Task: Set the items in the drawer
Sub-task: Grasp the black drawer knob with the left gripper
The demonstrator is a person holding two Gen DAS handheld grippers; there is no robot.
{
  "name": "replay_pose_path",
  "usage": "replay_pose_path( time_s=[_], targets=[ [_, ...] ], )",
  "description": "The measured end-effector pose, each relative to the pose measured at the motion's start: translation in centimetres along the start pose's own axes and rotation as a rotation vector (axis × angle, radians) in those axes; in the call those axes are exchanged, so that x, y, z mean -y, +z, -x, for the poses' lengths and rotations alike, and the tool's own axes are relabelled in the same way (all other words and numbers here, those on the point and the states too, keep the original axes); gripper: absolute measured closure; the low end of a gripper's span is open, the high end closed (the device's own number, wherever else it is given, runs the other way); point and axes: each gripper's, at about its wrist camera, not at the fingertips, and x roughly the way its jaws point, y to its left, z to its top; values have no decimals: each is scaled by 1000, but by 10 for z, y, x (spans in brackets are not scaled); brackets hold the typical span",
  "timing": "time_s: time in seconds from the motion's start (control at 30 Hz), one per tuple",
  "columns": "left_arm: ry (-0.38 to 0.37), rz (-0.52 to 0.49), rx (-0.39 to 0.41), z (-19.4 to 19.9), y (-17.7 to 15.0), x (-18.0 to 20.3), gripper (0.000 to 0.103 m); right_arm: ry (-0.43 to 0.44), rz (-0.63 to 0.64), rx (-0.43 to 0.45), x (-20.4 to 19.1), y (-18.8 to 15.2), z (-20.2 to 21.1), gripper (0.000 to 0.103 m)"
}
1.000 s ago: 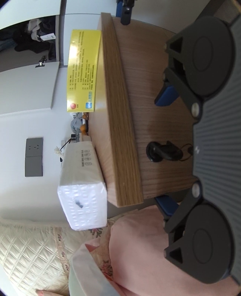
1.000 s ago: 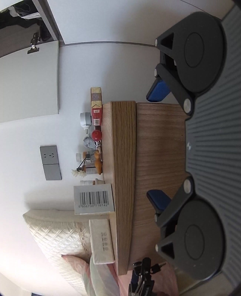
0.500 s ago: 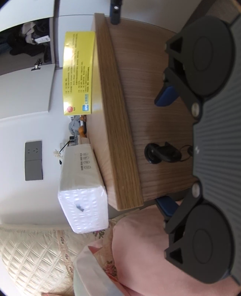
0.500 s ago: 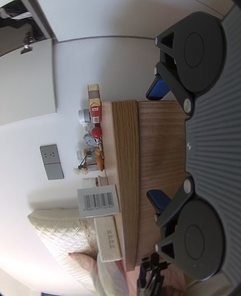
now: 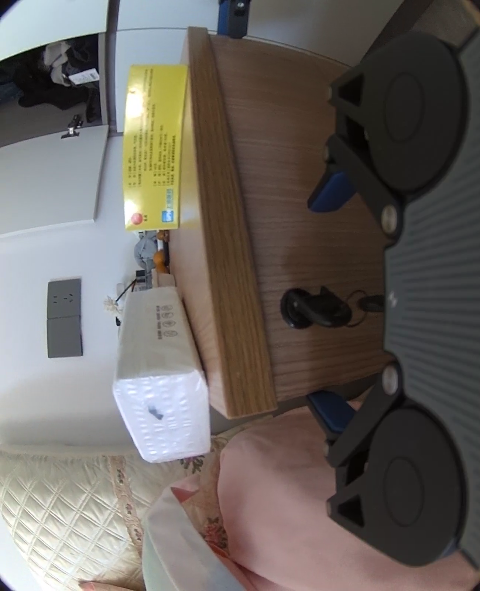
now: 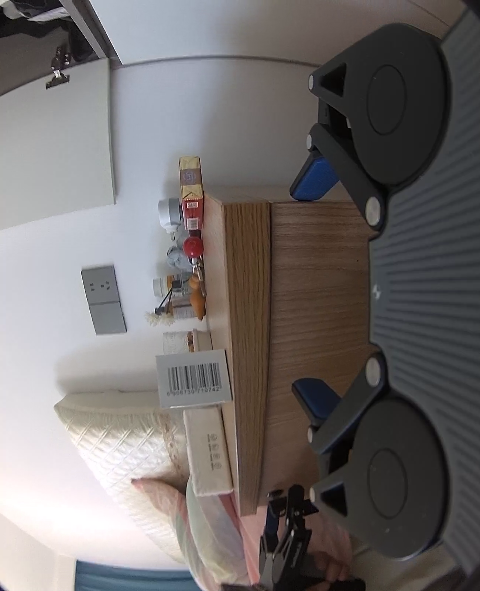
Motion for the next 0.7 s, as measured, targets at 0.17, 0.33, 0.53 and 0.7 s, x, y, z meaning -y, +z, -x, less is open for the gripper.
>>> replay_pose_path(
  time_s=[0.17,0.33,0.53,0.7],
  targets=[
    [9,-6,-5,-4,-1,0,0,-53,10,-8,-5,0,-9,0],
    [-4,33,15,-4,2,-5,0,-67,0,-21,-3,-2,-18,0],
    [0,19,16,-4,2,-2,1,-22,-22,-34,4,3,-18,0],
    [0,12,14,-4,2,-1,1,42,-12,-55,13,5,-14,0]
  ],
)
